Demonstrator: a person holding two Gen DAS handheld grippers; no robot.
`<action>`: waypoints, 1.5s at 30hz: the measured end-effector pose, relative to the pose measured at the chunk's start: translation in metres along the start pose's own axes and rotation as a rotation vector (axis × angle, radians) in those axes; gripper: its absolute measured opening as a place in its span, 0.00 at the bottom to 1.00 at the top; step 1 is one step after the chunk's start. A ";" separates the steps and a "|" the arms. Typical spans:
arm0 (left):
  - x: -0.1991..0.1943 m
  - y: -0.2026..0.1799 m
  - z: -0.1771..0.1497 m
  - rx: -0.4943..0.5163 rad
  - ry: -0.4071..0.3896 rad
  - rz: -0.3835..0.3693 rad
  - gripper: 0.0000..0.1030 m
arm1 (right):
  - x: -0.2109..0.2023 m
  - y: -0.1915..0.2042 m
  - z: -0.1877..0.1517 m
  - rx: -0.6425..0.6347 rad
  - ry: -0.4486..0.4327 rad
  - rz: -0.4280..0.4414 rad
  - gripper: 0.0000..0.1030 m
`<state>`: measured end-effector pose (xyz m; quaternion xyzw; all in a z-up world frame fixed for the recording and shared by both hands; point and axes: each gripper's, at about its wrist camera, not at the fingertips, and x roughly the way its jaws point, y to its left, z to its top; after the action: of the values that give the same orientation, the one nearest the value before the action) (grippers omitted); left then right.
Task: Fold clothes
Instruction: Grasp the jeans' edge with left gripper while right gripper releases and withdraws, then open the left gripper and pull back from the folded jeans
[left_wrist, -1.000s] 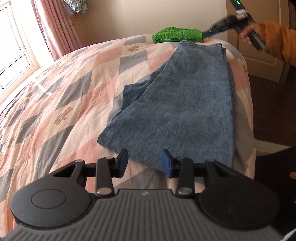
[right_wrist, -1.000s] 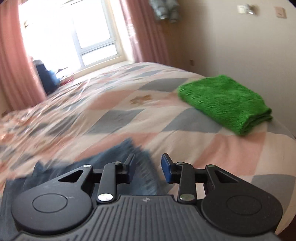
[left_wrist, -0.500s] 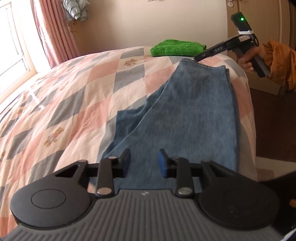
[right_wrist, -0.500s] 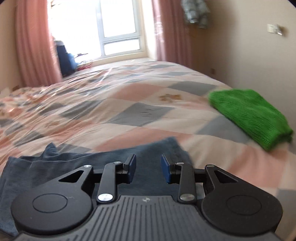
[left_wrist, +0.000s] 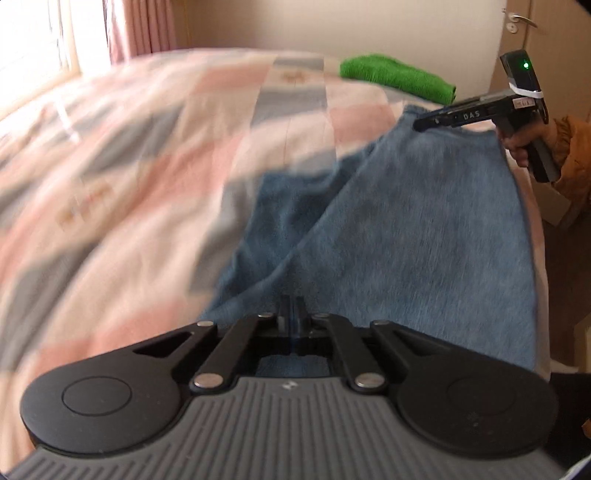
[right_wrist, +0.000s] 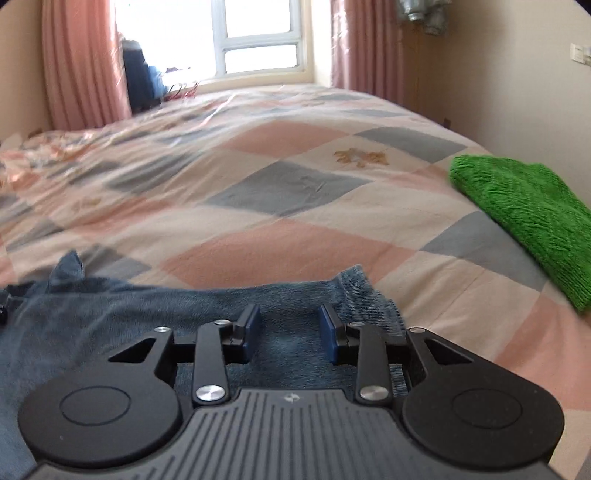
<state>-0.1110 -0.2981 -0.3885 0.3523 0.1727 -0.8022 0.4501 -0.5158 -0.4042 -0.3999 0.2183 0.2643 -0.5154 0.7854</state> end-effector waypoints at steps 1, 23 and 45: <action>-0.002 0.001 0.004 0.016 -0.009 0.019 0.02 | -0.008 -0.004 0.001 0.019 -0.026 -0.008 0.32; -0.051 -0.071 -0.027 0.034 0.020 0.011 0.02 | -0.100 -0.019 -0.069 0.196 -0.078 -0.047 0.36; -0.112 -0.197 -0.057 -0.148 0.100 0.360 0.64 | -0.217 0.111 -0.128 0.249 -0.019 -0.126 0.86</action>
<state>-0.2152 -0.0910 -0.3549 0.3827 0.1875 -0.6753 0.6019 -0.5092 -0.1331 -0.3514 0.2921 0.2040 -0.5948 0.7207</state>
